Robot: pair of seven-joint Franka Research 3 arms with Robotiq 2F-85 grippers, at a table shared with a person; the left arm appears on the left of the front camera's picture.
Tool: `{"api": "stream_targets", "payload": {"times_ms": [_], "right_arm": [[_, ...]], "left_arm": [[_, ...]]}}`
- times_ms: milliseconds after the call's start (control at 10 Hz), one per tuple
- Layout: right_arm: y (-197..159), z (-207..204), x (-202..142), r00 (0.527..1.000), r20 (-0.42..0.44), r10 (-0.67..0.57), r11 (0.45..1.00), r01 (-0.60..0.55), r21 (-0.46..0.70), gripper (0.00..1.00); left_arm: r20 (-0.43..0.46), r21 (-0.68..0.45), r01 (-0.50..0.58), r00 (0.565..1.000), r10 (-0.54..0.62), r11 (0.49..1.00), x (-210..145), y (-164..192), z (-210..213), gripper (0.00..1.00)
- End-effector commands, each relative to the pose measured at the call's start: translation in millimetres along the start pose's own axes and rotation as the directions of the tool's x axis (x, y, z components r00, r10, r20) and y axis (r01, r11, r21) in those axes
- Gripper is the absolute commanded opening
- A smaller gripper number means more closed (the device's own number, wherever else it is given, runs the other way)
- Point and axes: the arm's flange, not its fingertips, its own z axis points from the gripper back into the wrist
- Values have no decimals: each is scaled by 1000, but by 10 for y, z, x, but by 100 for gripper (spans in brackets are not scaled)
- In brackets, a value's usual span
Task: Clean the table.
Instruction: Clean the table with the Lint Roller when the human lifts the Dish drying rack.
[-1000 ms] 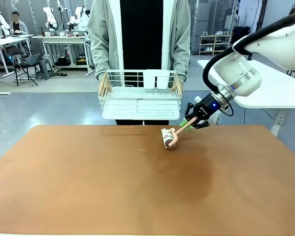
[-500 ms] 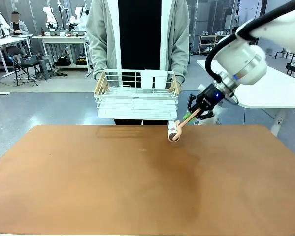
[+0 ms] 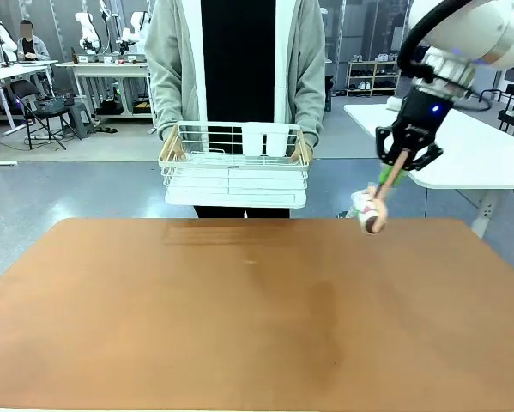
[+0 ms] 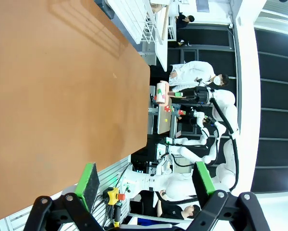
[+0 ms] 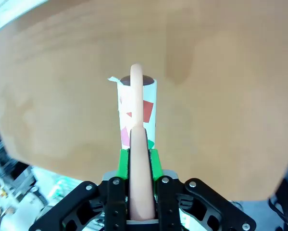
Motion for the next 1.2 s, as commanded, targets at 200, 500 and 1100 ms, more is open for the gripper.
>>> {"api": "stream_targets", "payload": {"times_ms": [200, 500, 1100], "right_arm": [[-173, 473, -757, 998, 30, -50, 953, 57, -297, 21], [-409, 457, -767, 998, 34, 60, 933, -44, -356, 21], [-296, 592, -814, 999, 34, -10, 939, 21, -342, 21]], "left_arm": [[-11, -9, 24, 1000, -24, 1000, -47, -1, 30, 100], [-11, -9, 24, 1000, -24, 1000, -47, -1, 30, 100], [-11, -9, 24, 1000, -24, 1000, -47, -1, 30, 100]]}}
